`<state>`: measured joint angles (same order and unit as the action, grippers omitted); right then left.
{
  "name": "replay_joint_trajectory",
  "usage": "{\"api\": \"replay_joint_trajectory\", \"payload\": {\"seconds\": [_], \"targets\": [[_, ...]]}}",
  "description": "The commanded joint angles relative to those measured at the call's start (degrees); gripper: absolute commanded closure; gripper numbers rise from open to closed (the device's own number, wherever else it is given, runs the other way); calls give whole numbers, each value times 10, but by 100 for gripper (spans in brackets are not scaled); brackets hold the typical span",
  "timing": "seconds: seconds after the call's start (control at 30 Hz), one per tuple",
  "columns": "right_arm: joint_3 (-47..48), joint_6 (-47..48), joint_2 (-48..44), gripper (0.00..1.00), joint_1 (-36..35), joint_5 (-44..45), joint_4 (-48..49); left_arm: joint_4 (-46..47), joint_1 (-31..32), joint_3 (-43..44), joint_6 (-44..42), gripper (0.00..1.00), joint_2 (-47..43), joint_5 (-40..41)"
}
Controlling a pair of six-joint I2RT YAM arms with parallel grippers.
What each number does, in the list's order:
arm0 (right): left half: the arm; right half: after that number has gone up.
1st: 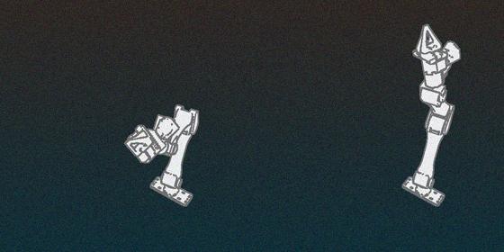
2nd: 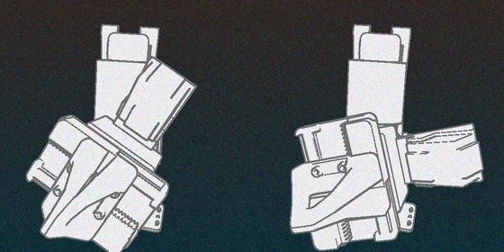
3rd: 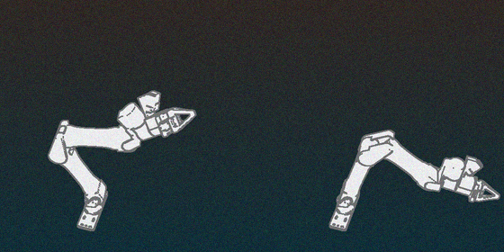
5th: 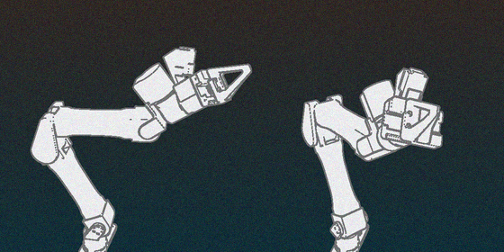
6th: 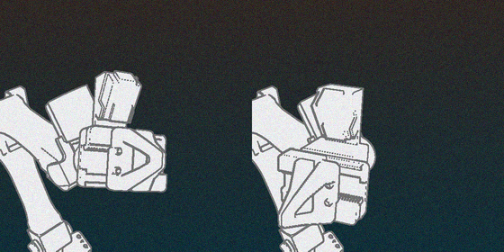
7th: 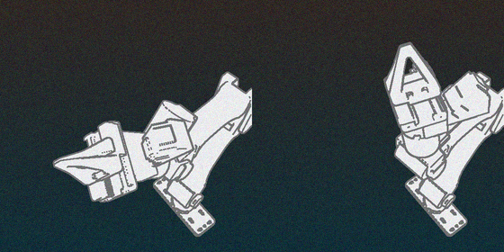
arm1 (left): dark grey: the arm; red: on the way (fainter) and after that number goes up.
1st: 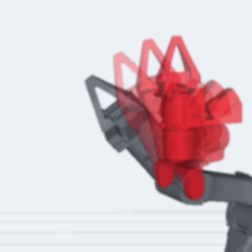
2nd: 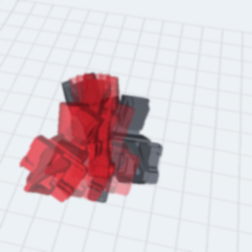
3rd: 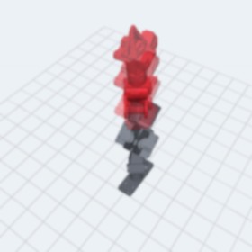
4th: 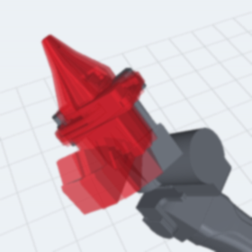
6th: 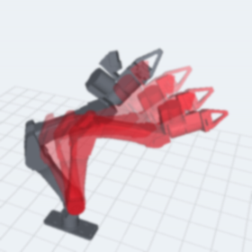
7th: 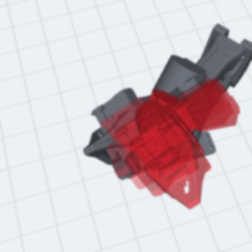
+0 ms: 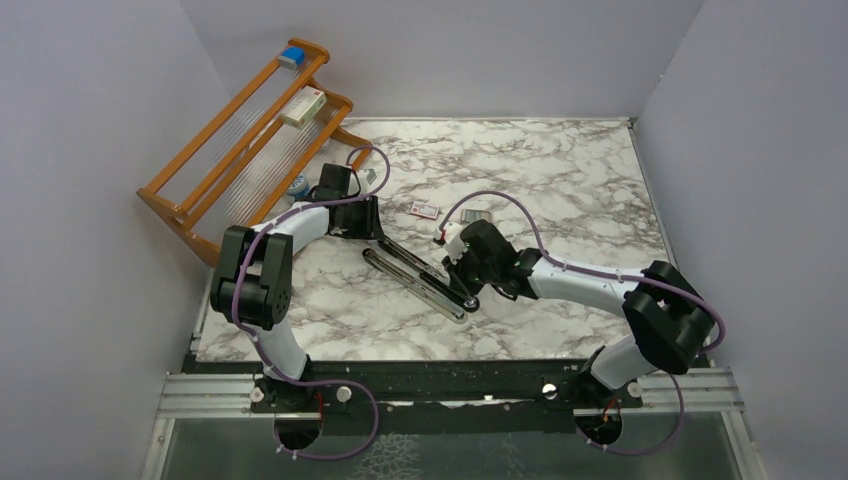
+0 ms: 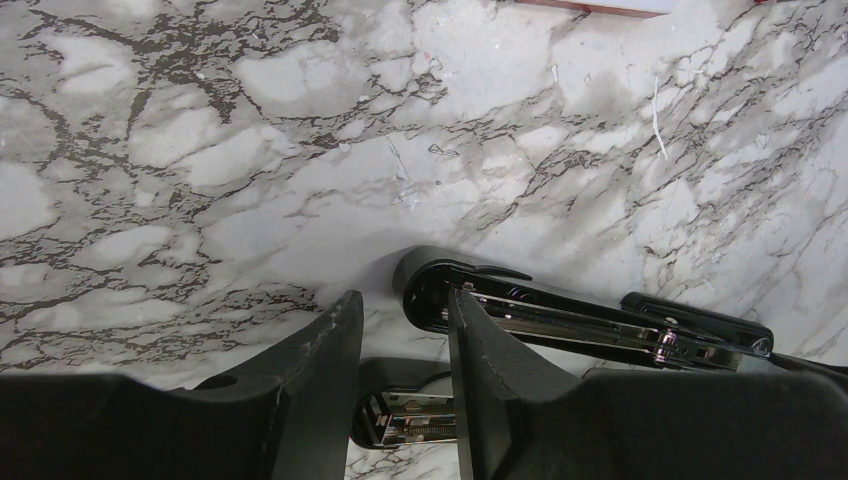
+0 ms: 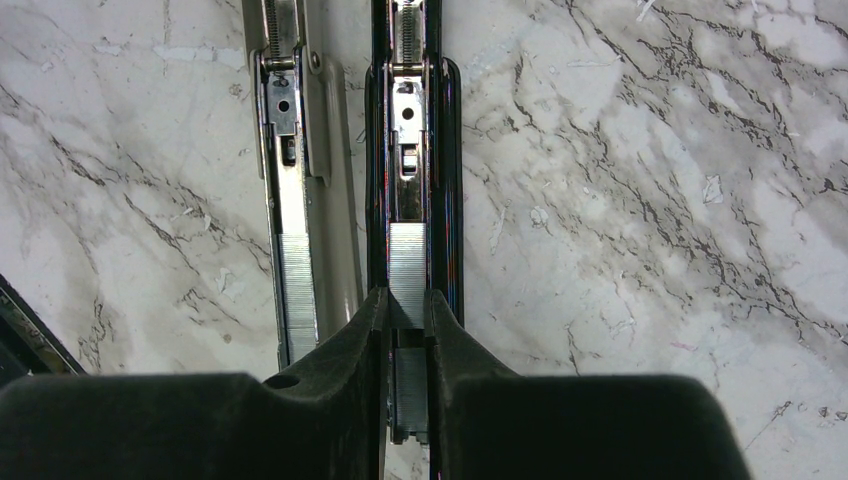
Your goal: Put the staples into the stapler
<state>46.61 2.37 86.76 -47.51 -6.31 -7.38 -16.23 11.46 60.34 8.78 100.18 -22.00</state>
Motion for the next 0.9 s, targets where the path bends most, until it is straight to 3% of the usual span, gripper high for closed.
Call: {"api": "replay_joint_trajectory", "payload": {"seconds": [0.0, 0.23, 0.73, 0.87], "targets": [[7, -3, 14, 82, 2, -2, -38, -23, -1, 6, -8, 61, 3, 19], [6, -3, 12, 73, 2, 0, -38, -23, -1, 5, -8, 61, 4, 20], [-4, -20, -52, 67, 13, 4, 36, -23, -1, 6, -7, 61, 3, 19], [7, -26, -29, 67, 28, 1, 54, -23, -1, 6, -8, 61, 4, 19]]}}
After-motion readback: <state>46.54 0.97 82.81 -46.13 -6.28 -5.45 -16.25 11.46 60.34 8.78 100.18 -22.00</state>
